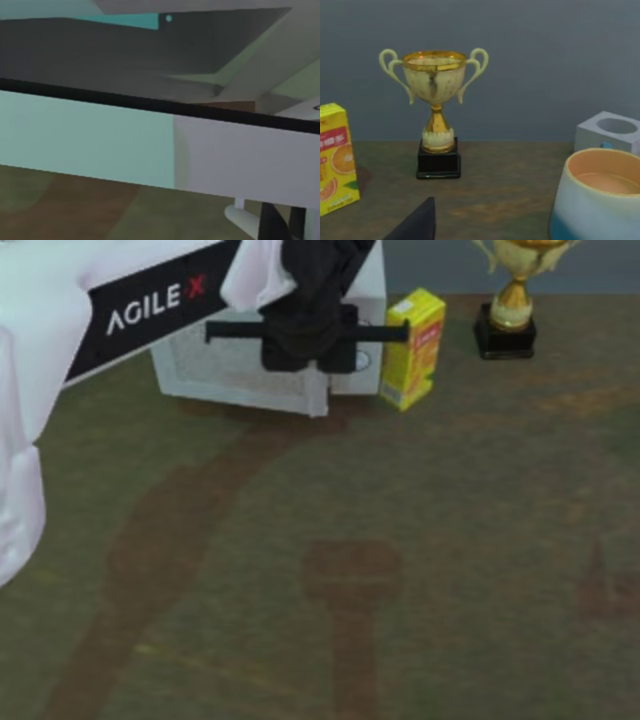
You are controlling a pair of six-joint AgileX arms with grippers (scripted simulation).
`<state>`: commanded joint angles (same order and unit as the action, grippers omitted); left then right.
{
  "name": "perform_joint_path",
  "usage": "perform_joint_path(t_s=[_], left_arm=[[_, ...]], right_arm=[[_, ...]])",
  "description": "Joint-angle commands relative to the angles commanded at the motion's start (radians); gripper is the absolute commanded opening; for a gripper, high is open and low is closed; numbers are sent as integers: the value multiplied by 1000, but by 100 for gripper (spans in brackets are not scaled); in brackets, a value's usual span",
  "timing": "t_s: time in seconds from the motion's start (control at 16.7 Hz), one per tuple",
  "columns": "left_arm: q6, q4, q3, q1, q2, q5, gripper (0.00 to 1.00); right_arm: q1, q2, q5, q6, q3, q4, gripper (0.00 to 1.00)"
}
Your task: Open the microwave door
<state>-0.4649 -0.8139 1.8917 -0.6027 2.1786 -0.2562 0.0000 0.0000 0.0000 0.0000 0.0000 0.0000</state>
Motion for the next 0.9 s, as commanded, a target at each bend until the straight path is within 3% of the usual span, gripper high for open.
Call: perform_joint_path(t_s=[0.42, 0.9], left_arm=[[-1, 3, -5, -6, 1, 5, 0], [103, 80, -153, 11, -97, 52, 0]], right_arm=[[0, 0, 0, 0, 0, 0, 100], [0, 0, 0, 0, 0, 0, 100]])
